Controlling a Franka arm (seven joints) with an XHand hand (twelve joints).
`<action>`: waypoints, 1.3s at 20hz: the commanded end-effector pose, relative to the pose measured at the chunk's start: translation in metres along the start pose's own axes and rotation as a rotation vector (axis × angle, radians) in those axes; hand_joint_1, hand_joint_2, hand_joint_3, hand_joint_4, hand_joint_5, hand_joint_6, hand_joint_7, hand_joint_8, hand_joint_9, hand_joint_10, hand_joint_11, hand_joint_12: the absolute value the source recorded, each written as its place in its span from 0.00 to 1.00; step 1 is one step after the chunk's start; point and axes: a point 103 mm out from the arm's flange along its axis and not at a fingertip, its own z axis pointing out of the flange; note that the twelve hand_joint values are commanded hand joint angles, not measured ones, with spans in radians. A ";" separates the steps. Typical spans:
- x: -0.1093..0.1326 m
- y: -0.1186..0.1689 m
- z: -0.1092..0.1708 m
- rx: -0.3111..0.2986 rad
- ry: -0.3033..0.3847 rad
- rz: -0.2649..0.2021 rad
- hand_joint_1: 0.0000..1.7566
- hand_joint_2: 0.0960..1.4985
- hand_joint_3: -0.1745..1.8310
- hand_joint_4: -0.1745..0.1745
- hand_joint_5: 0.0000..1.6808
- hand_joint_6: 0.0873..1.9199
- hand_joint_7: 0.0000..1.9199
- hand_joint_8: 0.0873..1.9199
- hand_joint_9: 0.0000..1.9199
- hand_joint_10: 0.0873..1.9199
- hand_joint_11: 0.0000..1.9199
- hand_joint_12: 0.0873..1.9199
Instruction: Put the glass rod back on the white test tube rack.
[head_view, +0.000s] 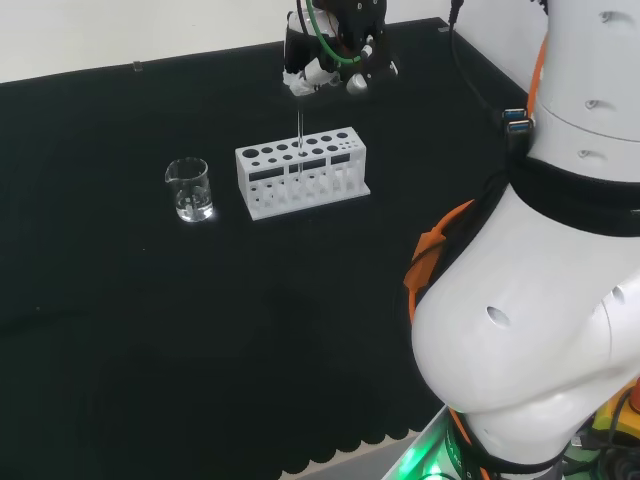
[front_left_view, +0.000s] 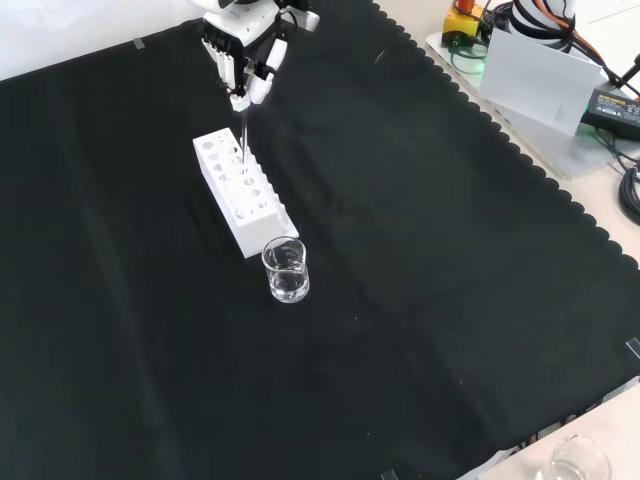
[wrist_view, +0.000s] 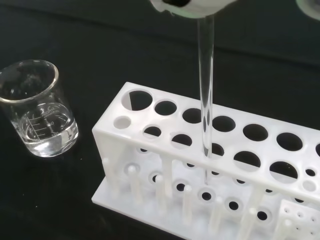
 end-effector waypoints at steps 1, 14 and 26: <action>-0.004 0.000 0.007 0.021 0.018 0.019 0.75 0.67 0.00 0.00 0.82 0.12 0.74 0.13 0.94 0.14 0.89 0.25; 0.001 0.006 0.015 0.082 0.071 0.024 0.68 0.67 0.00 0.00 0.51 0.42 0.66 0.31 0.95 0.07 0.96 0.19; -0.011 -0.005 -0.015 0.044 0.053 0.058 0.66 0.62 0.00 0.00 0.25 0.44 0.56 0.30 0.98 0.00 1.00 0.24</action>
